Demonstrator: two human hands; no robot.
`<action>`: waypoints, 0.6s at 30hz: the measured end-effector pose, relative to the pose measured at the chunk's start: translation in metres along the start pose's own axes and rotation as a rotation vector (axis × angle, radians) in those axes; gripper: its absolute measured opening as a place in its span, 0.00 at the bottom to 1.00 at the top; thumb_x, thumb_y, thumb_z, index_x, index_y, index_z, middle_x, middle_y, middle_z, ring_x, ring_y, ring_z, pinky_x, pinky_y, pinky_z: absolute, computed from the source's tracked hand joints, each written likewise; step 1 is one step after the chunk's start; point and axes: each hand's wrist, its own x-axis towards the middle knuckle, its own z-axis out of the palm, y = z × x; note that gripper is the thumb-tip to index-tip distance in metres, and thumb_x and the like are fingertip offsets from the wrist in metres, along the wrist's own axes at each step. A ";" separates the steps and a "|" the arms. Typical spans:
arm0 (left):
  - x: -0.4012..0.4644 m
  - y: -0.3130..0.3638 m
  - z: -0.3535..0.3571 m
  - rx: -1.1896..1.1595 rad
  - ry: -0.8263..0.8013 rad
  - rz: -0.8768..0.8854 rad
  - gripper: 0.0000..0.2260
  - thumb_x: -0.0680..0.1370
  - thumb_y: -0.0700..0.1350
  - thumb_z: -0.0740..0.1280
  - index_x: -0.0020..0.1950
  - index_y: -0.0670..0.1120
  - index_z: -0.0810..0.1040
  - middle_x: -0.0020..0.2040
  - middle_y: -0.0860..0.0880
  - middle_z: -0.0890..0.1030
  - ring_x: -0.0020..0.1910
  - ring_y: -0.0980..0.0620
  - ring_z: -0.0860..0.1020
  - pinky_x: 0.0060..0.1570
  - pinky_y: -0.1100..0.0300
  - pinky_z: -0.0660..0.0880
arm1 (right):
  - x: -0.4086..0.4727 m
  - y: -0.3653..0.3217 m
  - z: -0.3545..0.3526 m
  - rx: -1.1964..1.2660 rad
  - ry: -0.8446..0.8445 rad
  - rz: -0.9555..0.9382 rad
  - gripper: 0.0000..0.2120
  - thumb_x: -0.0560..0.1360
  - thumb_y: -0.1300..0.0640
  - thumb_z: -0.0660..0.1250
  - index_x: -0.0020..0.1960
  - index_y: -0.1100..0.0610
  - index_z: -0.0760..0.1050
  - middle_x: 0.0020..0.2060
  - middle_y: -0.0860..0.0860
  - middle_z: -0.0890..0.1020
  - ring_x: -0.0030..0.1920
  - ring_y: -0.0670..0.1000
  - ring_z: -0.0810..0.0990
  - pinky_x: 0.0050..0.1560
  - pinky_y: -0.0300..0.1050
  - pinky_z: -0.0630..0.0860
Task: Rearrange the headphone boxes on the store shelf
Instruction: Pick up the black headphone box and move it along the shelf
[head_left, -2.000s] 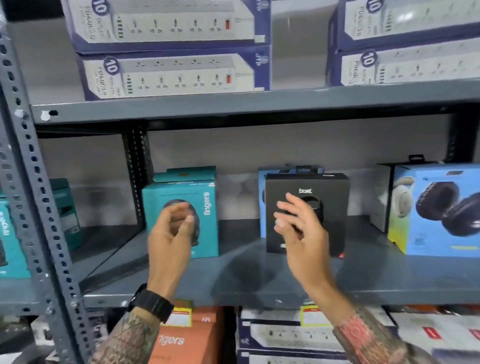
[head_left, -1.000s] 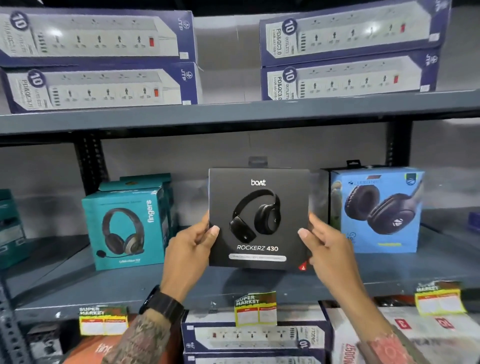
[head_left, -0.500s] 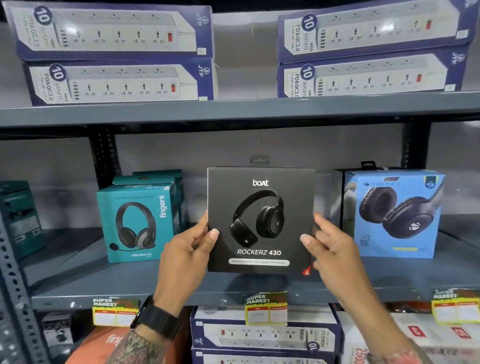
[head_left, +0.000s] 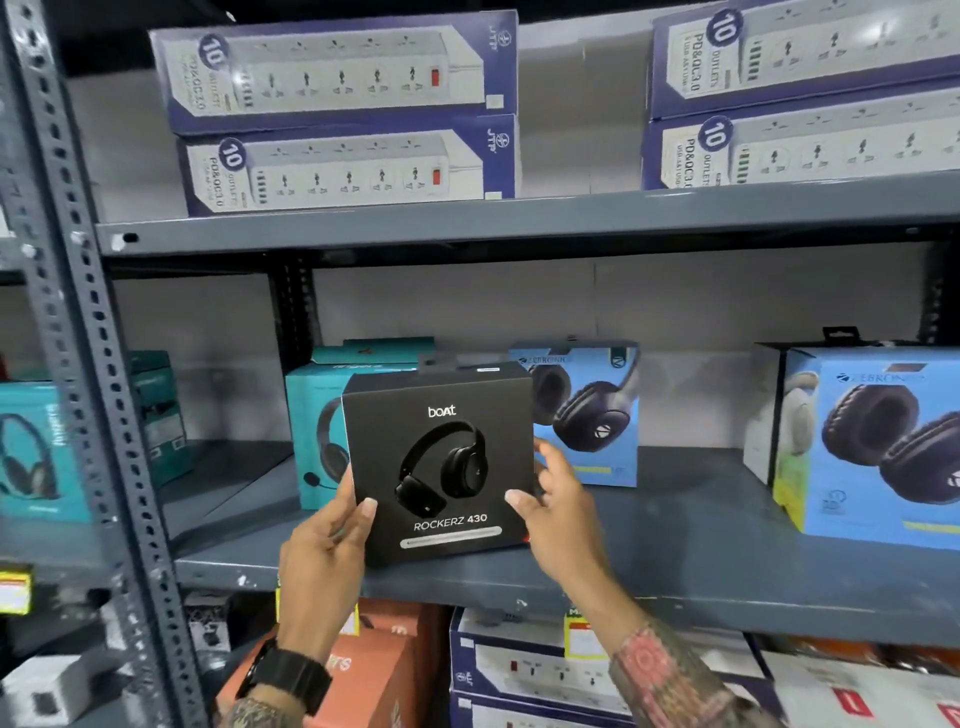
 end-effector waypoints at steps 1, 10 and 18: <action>0.000 -0.001 0.000 -0.002 -0.007 -0.006 0.26 0.83 0.49 0.72 0.58 0.86 0.75 0.67 0.60 0.84 0.72 0.55 0.81 0.75 0.41 0.76 | 0.002 0.002 0.004 0.002 -0.012 -0.005 0.33 0.77 0.58 0.72 0.75 0.34 0.68 0.68 0.44 0.81 0.70 0.53 0.82 0.71 0.61 0.78; -0.001 -0.021 0.002 0.069 0.023 0.108 0.23 0.83 0.47 0.71 0.78 0.59 0.75 0.72 0.55 0.79 0.74 0.54 0.78 0.74 0.54 0.73 | 0.005 0.015 0.013 -0.042 -0.037 -0.060 0.36 0.79 0.67 0.72 0.79 0.40 0.66 0.59 0.22 0.72 0.70 0.44 0.76 0.73 0.48 0.74; 0.003 -0.021 -0.003 0.076 0.123 0.070 0.21 0.83 0.44 0.72 0.77 0.51 0.78 0.71 0.46 0.84 0.63 0.52 0.83 0.57 0.65 0.81 | 0.005 0.013 0.026 0.032 -0.040 -0.092 0.43 0.77 0.64 0.71 0.65 0.16 0.62 0.68 0.42 0.84 0.69 0.52 0.83 0.64 0.67 0.82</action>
